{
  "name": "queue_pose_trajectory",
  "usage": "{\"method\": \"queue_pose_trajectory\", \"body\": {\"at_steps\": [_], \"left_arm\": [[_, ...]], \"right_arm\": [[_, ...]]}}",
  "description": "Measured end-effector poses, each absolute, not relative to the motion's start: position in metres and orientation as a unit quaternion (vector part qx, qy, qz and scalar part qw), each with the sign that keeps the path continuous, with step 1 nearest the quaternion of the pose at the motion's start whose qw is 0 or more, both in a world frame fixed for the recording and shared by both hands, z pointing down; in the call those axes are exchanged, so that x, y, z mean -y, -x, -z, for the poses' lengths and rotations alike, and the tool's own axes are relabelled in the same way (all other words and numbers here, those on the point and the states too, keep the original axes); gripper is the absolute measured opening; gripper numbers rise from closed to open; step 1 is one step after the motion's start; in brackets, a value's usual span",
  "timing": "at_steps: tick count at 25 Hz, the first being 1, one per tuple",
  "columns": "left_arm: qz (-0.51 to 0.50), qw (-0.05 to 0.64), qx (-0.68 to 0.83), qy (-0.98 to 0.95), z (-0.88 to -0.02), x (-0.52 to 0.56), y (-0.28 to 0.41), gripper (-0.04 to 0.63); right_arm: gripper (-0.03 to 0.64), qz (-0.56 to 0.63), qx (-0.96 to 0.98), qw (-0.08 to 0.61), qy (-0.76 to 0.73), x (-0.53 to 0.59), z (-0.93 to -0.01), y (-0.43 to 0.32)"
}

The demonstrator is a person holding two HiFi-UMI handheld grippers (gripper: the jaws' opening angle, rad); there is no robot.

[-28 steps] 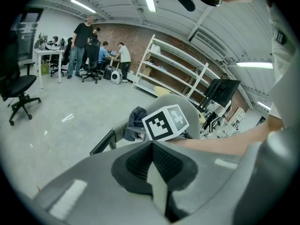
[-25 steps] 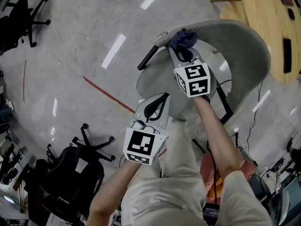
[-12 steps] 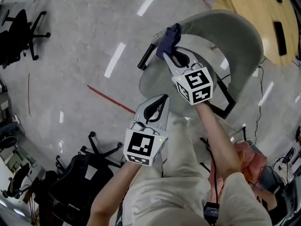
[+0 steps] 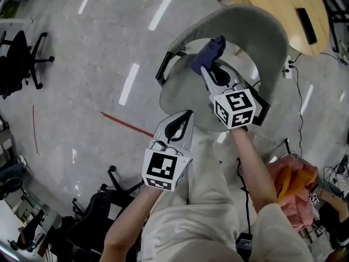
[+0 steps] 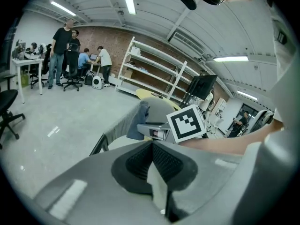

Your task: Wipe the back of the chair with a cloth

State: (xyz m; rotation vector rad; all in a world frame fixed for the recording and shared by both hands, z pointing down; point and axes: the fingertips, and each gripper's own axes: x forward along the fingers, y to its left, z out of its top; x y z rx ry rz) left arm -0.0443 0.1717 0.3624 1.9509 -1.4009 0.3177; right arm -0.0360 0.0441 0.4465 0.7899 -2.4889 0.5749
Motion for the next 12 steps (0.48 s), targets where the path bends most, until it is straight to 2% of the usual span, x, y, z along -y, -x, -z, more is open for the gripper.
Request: {"method": "queue_pose_trajectory", "body": {"at_steps": [6, 12], "left_arm": [[-0.134, 0.327, 0.528, -0.772, -0.353, -0.182, 0.050, 0.001], [-0.143, 0.334, 0.511, -0.779, -0.358, -0.179, 0.039, 0.001]], "right_arm": [[0.078, -0.223, 0.873, 0.223, -0.372, -0.043, -0.438, -0.016], [0.078, -0.237, 0.833, 0.215, -0.451, -0.032, -0.435, -0.073]]}}
